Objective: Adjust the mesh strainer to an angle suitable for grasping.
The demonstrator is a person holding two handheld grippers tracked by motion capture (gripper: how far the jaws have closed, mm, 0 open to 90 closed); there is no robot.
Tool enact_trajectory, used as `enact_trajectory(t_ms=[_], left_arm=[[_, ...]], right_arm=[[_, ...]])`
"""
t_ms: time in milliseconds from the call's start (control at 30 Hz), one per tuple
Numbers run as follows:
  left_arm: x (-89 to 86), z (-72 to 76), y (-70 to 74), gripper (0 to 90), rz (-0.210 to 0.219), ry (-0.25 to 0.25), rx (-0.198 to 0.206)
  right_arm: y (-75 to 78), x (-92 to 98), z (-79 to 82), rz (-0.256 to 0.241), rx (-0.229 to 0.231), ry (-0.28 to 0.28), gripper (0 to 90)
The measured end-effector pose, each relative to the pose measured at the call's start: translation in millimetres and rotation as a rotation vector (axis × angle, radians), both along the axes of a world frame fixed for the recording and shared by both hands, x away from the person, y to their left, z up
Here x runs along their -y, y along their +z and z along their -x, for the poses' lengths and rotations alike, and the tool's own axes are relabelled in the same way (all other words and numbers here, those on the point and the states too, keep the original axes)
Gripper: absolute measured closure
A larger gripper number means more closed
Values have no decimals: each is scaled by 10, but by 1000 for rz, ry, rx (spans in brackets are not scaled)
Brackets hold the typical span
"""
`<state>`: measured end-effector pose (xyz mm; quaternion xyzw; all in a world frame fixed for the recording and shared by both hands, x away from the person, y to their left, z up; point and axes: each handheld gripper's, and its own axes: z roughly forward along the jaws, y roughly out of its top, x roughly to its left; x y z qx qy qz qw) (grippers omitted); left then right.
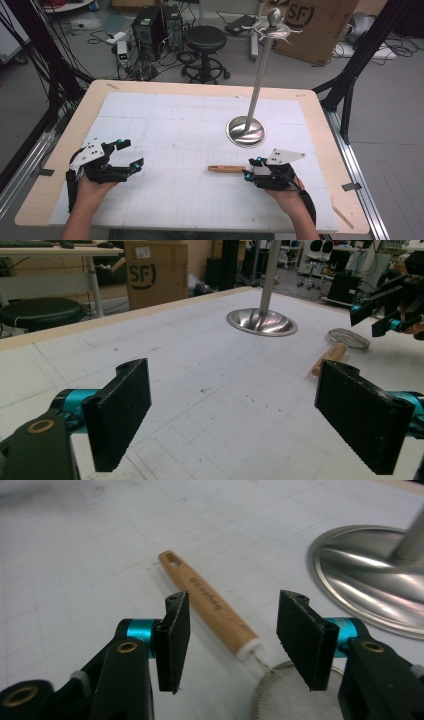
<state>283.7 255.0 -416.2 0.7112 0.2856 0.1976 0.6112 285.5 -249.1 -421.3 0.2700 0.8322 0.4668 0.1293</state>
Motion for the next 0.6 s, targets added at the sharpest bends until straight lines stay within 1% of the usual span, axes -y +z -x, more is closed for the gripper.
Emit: enact_trajectory(t_ms=[33, 67, 100, 333, 367, 400, 467, 500, 533, 600], left_arm=[[-3, 3, 2, 154, -1, 3, 2], [-6, 4, 2, 154, 1, 4, 1], [-8, 5, 3, 154, 1, 3, 1], [-3, 6, 1, 154, -3, 4, -1], [-7, 6, 3, 154, -2, 4, -1], [-10, 6, 4, 154, -2, 4, 0], [-13, 4, 3, 154, -2, 6, -1], [-13, 4, 3, 154, -4, 6, -2], [-12, 4, 2, 154, -4, 6, -2], [-10, 5, 2, 154, -4, 4, -2]], right_arm=[[2, -46, 1, 7, -3, 9, 567], [2, -46, 1, 7, -3, 9, 567], [3, -130, 0, 21, -11, 31, 624], [-34, -378, -42, 91, -39, 93, 821], [-33, -411, -47, 95, -42, 102, 840], [-33, -411, -47, 95, -42, 102, 840], [-30, -508, -57, 114, -47, 122, 879], [-30, -508, -57, 114, -47, 122, 879], [-39, -566, -72, 130, -49, 131, 890], [-46, -616, -86, 145, -53, 132, 891]])
